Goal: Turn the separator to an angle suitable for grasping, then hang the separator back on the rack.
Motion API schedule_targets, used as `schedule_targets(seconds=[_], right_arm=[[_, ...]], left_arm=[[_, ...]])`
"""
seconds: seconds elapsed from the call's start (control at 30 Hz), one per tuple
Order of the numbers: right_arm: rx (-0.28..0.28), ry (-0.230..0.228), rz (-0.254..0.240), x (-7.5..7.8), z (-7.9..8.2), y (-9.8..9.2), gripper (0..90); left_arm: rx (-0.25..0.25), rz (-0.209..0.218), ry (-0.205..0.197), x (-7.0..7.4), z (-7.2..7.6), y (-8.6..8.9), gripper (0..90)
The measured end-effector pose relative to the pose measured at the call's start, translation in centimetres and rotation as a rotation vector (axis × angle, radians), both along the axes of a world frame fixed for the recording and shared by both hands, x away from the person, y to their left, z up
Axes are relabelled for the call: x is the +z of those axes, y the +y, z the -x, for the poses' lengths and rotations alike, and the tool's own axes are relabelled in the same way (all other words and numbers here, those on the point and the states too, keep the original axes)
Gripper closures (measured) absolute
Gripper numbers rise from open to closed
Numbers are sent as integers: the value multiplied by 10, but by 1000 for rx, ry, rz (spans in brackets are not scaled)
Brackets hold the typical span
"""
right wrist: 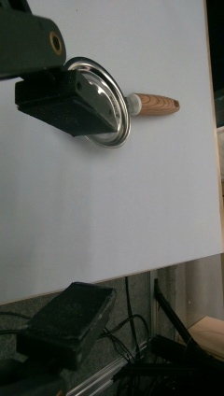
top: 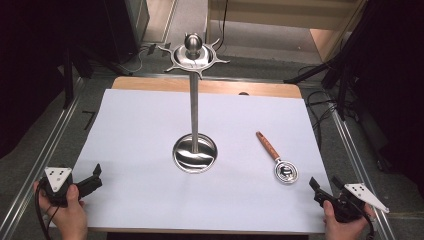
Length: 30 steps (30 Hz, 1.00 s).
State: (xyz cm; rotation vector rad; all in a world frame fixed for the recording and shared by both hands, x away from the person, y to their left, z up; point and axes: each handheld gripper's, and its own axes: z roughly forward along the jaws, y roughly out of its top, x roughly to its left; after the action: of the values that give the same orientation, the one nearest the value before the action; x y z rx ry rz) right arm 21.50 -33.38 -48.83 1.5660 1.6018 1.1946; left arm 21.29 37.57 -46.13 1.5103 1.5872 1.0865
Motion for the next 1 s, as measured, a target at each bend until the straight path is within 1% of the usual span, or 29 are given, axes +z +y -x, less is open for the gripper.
schedule_targets(seconds=[0.17, 0.23, 0.33, 0.37, 0.4, 0.43, 0.47, 0.5, 0.53, 0.57, 0.6, 0.63, 0.7, 0.73, 0.77, 0.8, 0.87, 0.9, 0.93, 0.97, 1.0], right_arm=[[-1, -3, 11, 1, 0, 1, 234], [-2, -5, 11, 1, 0, 1, 235], [-18, -8, 6, 2, 0, 0, 230], [-3, -12, -6, 2, -1, -1, 268], [-3, -12, -6, 2, -1, -1, 268], [25, -18, 18, 4, -2, 0, 325], [35, -6, 37, 5, -3, 1, 342], [35, -6, 37, 5, -3, 1, 342], [76, 35, 39, 8, -7, 2, 336], [88, 57, 46, 9, -8, 3, 304], [93, 71, 70, 11, -10, 4, 287], [93, 71, 70, 11, -10, 4, 287], [118, 117, 97, 15, -12, 6, 286], [121, 131, 103, 17, -13, 7, 284], [123, 158, 100, 21, -15, 10, 256], [123, 158, 100, 21, -15, 10, 256], [147, 174, 76, 25, -19, 13, 245], [157, 186, 93, 28, -21, 15, 241], [153, 198, 109, 30, -23, 18, 238], [160, 212, 149, 35, -27, 23, 241], [165, 216, 156, 37, -29, 26, 266]], left_arm=[[3, -9, 3, 0, 0, -1, 3], [4, -11, 8, 0, -1, -1, 3], [1, -13, 8, 0, -1, -1, 3], [2, -14, 7, 0, -1, -1, 3], [2, -17, 6, 0, -1, -2, 3], [1, -19, 8, 0, -1, -2, 3], [2, -20, 7, 0, -1, -2, 3], [2, -22, 9, 0, -1, -2, 3], [1, -22, 8, 0, -1, -2, 3], [-1, -22, 7, 0, -1, -2, 3], [-2, -21, 6, 0, -1, -2, 3], [-1, -20, 5, 0, 0, -2, 3], [-2, -21, 4, 0, 0, -2, 3], [-2, -21, 4, 0, 0, -2, 3], [-1, -25, 1, 0, 0, -3, 3], [-1, -25, 1, 0, 0, -3, 3], [-4, -33, -2, -1, 0, -3, 3], [-3, -35, 0, 0, 0, -4, 3], [-3, -35, 0, -1, 0, -4, 3], [-2, -35, -1, -1, 0, -4, 3], [-3, -36, -2, -1, 0, -4, 3]])
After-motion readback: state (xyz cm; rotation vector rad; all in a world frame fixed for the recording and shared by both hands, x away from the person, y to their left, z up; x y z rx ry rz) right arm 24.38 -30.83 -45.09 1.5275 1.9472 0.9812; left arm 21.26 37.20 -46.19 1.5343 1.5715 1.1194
